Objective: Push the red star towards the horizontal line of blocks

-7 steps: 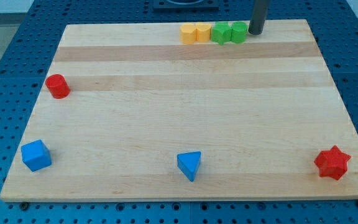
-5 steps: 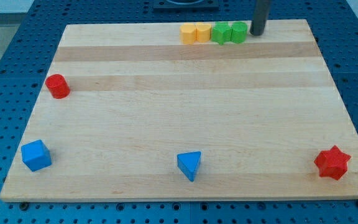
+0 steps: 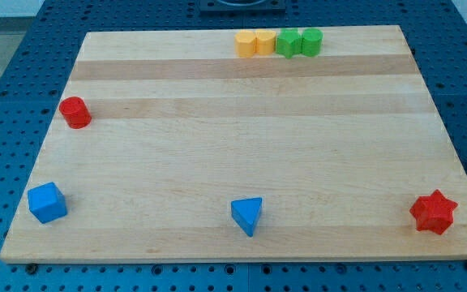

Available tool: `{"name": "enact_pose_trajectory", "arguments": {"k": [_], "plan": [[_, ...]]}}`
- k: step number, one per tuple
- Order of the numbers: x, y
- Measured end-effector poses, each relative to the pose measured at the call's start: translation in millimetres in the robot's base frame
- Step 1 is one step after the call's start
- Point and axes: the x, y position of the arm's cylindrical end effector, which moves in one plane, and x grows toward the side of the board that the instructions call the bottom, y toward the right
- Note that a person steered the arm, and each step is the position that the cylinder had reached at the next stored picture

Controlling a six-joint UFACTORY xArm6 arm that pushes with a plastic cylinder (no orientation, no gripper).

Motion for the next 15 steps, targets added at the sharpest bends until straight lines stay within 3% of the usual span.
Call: {"name": "enact_pose_trajectory", "arguments": {"k": [1,4,9,15], "plan": [[50.3,-0.1],[120.0,-37.0],[60.3,-160.3],[70.8,-171.5]]}}
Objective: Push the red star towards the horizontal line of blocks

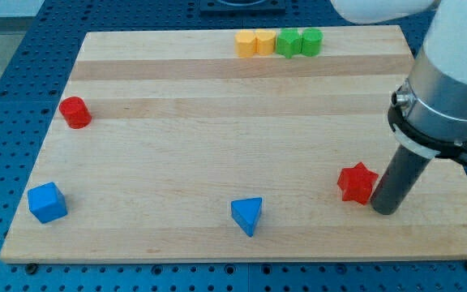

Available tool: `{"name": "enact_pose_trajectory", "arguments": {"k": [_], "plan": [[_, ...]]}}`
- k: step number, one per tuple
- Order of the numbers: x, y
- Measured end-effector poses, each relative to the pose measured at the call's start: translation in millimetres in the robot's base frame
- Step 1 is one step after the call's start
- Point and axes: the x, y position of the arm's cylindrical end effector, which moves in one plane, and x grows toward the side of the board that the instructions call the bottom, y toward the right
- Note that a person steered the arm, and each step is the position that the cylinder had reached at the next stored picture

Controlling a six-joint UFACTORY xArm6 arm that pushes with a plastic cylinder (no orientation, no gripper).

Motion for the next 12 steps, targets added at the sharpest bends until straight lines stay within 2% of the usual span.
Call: {"name": "enact_pose_trajectory", "arguments": {"k": [1,2,3,4,5,6,7,8,12], "plan": [[0.7,-7.2],[0.1,-38.7],[-28.6,-63.8],[-62.0,-63.8],[-65.5,-56.4],[-30.7,-29.9],[-40.8,5.4],[-70.4,5.4],[-114.9,-71.5]]}}
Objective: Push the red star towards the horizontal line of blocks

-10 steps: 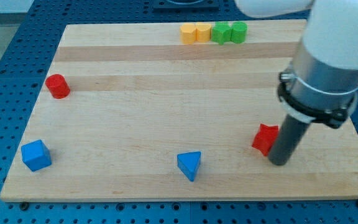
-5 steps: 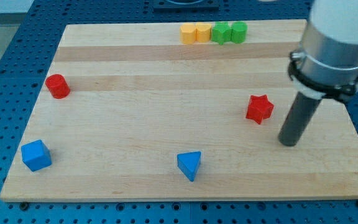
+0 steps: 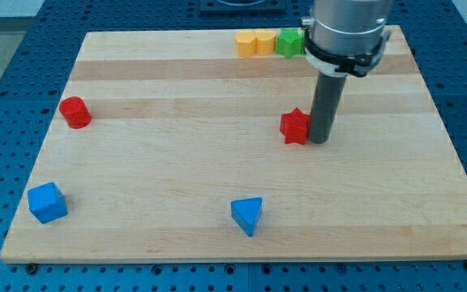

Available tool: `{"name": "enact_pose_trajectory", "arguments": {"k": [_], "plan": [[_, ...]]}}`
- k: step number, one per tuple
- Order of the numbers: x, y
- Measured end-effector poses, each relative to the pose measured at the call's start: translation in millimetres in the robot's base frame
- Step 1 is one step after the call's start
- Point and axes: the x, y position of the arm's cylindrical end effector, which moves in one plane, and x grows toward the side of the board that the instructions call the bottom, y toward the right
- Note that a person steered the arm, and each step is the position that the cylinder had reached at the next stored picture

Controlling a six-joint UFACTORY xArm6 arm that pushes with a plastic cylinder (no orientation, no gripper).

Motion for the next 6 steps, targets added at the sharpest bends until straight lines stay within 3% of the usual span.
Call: {"name": "enact_pose_trajectory", "arguments": {"k": [4,6], "plan": [[35.5,-32.6],[-12.2,-31.6]]}}
